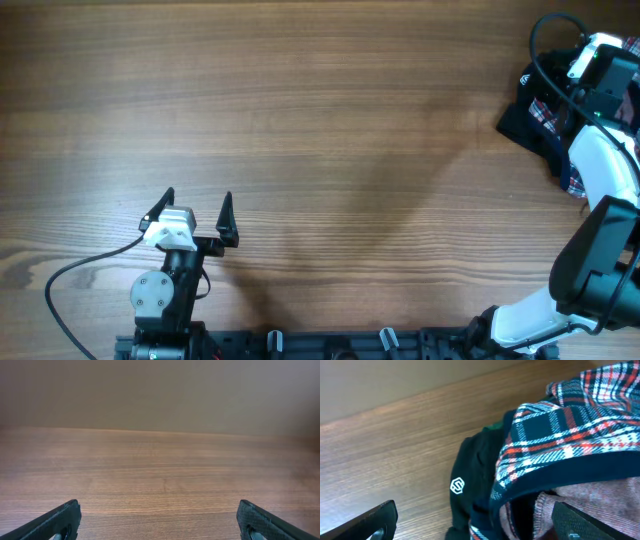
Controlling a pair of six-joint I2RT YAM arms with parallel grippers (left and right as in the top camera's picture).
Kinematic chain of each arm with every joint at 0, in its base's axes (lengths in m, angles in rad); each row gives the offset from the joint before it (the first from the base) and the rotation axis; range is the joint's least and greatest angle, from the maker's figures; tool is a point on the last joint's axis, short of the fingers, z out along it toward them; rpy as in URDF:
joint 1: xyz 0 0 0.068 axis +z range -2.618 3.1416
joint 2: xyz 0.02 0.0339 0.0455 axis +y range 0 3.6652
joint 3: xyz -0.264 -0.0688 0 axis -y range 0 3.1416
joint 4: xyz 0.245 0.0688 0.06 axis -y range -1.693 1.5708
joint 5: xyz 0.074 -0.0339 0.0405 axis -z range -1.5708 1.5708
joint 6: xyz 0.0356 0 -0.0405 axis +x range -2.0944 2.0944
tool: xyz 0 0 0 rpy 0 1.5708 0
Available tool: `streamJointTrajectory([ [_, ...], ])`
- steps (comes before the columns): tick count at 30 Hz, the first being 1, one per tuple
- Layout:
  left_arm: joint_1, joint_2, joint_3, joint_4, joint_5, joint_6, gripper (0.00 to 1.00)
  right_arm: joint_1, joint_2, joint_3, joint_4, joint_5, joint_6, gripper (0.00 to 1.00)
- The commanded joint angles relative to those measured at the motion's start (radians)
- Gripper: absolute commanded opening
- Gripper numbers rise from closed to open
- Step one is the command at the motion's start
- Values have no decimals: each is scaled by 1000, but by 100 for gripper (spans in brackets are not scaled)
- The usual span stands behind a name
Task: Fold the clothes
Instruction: 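Reach the right gripper to the plaid shirt at upper right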
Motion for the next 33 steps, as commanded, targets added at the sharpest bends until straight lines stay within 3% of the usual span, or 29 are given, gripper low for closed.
streamJointTrajectory([
  [1, 8, -7, -6, -1, 11, -3, 100, -1, 41, 23, -18, 64, -29, 100],
  [5, 8, -7, -6, -1, 12, -3, 100, 0, 82, 23, -29, 63, -27, 99],
  [8, 8, -7, -6, -1, 12, -3, 100, 0, 84, 24, -28, 63, -25, 88],
  [10, 8, -7, -6, -1, 12, -3, 100, 0, 84, 24, -29, 63, -26, 72],
  [12, 8, -7, -6, -1, 12, -3, 100, 0, 84, 24, -29, 63, -25, 45],
  [17, 8, -7, -6, -1, 12, -3, 100, 0, 52, 25, -26, 58, 8, 17],
  [22, 8, -7, -6, -1, 12, -3, 100, 0, -5, 26, -27, 56, 8, 5],
  [33, 8, -7, -6, -1, 12, -3, 100, 0, -67, 26, -53, 10, 30, 4],
])
